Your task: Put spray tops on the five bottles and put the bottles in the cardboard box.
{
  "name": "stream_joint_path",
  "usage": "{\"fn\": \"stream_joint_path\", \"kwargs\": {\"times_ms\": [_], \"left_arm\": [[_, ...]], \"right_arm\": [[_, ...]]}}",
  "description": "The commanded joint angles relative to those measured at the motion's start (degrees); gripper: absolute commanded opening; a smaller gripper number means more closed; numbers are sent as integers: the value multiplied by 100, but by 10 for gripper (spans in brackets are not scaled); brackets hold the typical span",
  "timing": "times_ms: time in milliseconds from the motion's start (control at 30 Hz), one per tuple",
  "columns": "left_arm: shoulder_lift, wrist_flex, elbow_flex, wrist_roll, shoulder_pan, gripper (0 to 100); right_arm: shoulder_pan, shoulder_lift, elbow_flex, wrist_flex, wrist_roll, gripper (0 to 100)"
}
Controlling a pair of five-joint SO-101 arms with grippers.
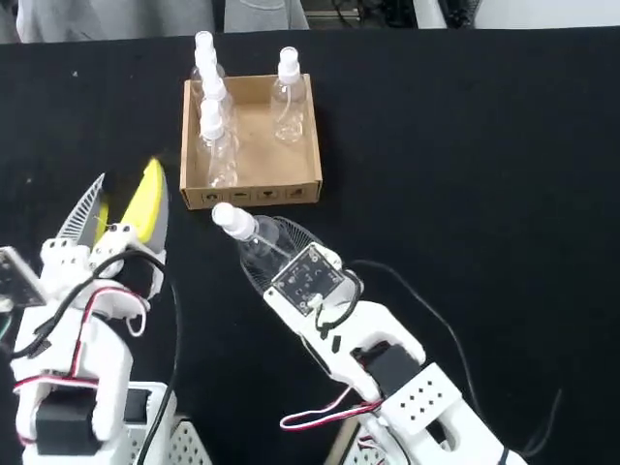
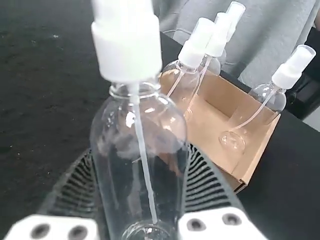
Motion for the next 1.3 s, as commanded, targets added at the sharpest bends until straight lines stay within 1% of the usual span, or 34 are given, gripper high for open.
{"fn": "stream_joint_path", "kwargs": {"times_ms": [0,267,333,500,700,833,967,1267], "left_arm": [[-9,-9,233,-9,-57,200],[-9,-18,840,26,-22,202],[-9,-18,910,0,154,202],[-9,-9,998,-9,857,203],[-9,35,998,-18,1385,203],[-9,18,1103,-53,1578,203],[-9,-9,1244,-431,1727,201],[-9,35,1279,-527,1965,202]], "right_arm": [[149,-233,-180,-185,-79,12],[141,-233,-163,-185,-53,12],[141,-233,-154,-185,-53,12],[-158,-233,-84,-185,-53,12],[-141,-233,-75,-185,-53,12],[-141,-233,-84,-185,-53,12],[-141,-233,-84,-185,-53,12],[-132,-233,-101,-185,-53,12]]}}
